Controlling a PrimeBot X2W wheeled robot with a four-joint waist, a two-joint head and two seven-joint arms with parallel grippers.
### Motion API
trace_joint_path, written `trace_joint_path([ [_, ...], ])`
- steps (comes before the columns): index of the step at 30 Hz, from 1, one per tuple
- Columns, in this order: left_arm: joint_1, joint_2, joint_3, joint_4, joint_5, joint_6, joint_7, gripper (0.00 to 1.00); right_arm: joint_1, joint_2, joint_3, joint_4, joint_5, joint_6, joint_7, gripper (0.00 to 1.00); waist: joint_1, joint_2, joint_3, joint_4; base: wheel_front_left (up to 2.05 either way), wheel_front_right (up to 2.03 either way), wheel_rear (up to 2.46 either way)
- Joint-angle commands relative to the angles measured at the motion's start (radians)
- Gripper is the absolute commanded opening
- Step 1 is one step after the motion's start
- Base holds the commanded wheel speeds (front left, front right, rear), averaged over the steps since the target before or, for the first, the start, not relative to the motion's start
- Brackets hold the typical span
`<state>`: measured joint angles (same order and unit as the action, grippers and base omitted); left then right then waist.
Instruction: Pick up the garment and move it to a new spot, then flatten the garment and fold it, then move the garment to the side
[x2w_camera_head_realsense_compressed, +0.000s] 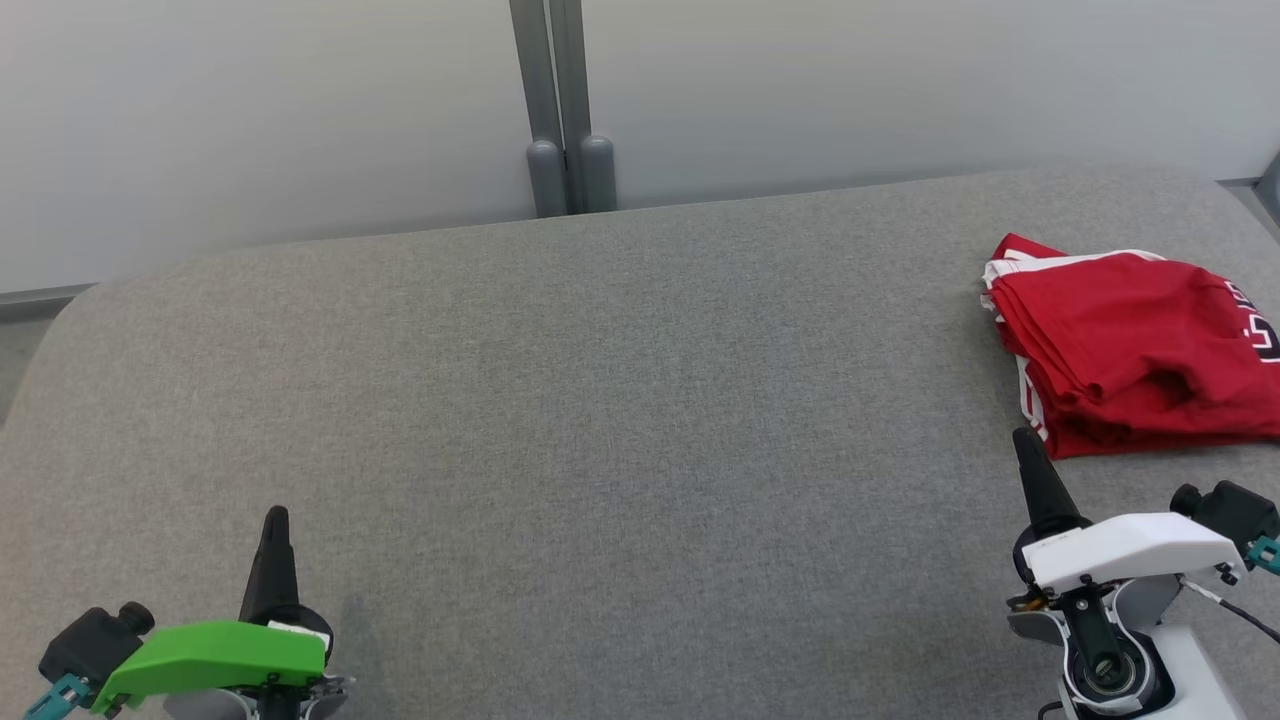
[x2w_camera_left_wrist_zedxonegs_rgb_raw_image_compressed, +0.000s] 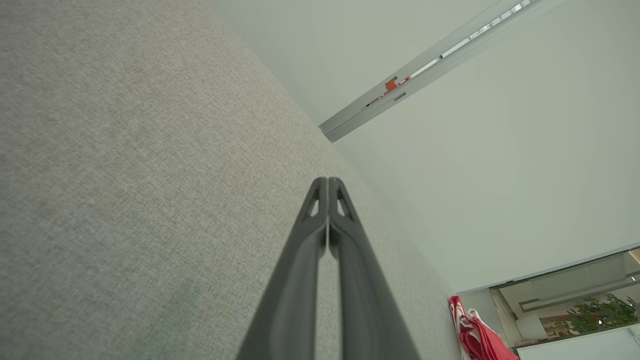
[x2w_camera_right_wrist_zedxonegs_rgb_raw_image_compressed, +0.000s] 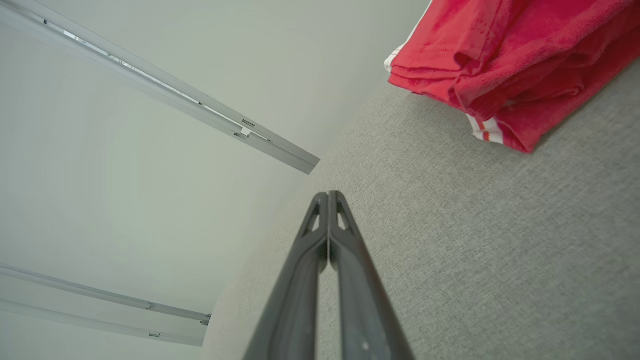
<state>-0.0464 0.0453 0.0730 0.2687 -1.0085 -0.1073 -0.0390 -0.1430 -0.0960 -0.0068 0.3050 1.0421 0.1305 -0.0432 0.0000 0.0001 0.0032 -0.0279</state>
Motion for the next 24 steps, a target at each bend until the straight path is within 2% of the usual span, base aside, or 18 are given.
trace_joint_path([
  [1, -0.028, 0.006, 0.007, -0.012, -0.037, -0.008, 0.008, 0.00, 0.002, 0.001, -0.009, -0.018, 0.033, 0.000, 0.009, 0.00, 0.0000, -0.0001, 0.000, 0.001, 0.00, 0.00, 0.00],
  [24, -0.045, 0.007, 0.021, -0.018, -0.265, -0.016, 0.067, 0.00, 0.015, 0.019, -0.050, -0.037, 0.249, 0.000, 0.071, 0.00, 0.0000, -0.0001, 0.000, 0.010, 0.00, 0.00, 0.00],
])
